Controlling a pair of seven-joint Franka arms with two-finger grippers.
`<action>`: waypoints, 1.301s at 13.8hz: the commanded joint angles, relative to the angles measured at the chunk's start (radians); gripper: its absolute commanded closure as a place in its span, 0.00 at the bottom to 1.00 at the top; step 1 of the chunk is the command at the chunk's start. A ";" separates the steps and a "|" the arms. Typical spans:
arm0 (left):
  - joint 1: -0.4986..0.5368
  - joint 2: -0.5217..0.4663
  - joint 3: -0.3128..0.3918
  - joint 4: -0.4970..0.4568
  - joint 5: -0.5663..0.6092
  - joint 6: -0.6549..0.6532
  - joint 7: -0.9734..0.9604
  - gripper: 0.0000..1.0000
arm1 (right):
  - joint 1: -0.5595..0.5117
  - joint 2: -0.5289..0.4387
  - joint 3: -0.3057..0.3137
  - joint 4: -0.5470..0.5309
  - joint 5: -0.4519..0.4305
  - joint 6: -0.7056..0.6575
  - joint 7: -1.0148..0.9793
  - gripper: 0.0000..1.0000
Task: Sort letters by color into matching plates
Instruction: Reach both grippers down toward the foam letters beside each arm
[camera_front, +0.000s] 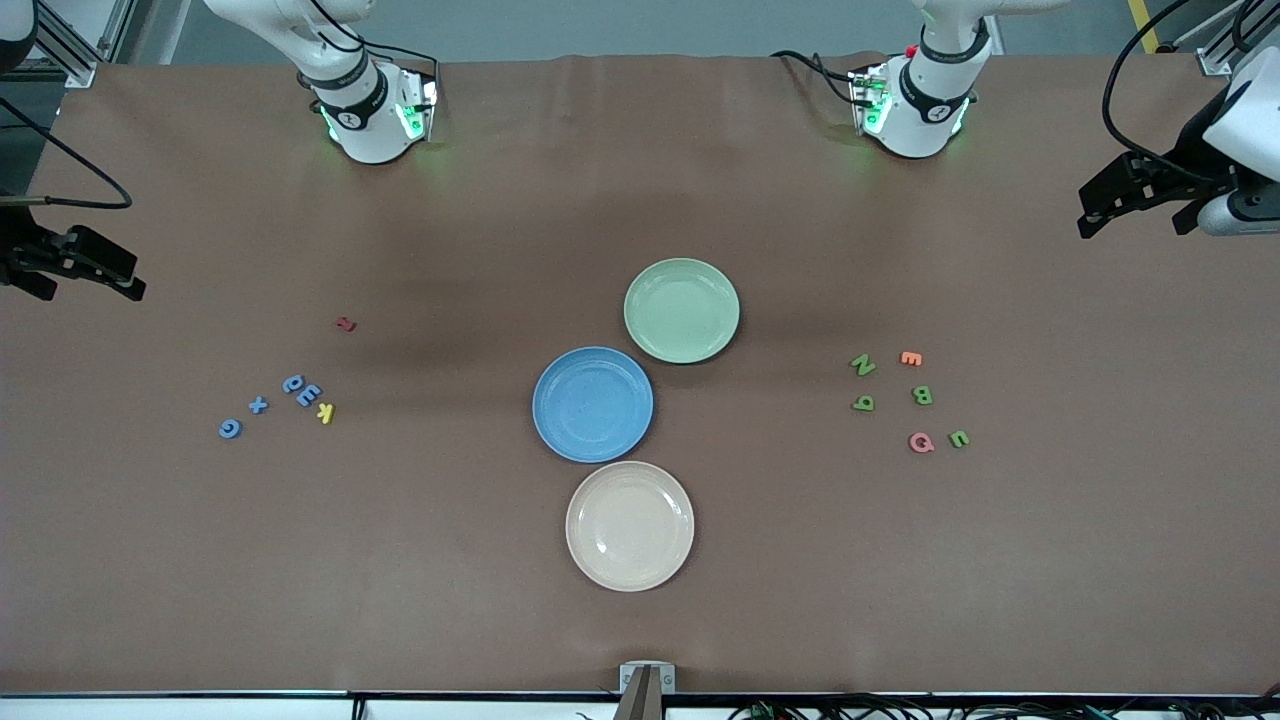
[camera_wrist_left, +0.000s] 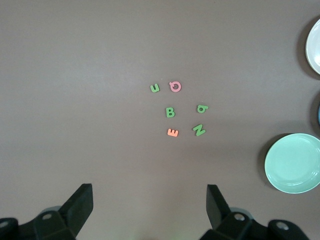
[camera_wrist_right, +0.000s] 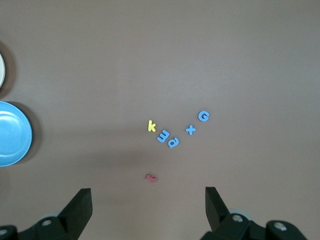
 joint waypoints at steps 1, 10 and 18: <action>0.003 0.007 -0.006 0.021 0.013 -0.012 0.001 0.00 | -0.010 -0.021 0.010 0.006 -0.009 0.009 0.020 0.00; 0.003 0.063 -0.005 -0.049 0.012 0.035 -0.014 0.00 | -0.009 -0.021 0.008 0.026 0.000 0.004 0.011 0.00; -0.009 0.089 -0.072 -0.483 0.012 0.544 -0.265 0.00 | -0.143 0.181 0.007 -0.064 -0.006 0.050 -0.106 0.00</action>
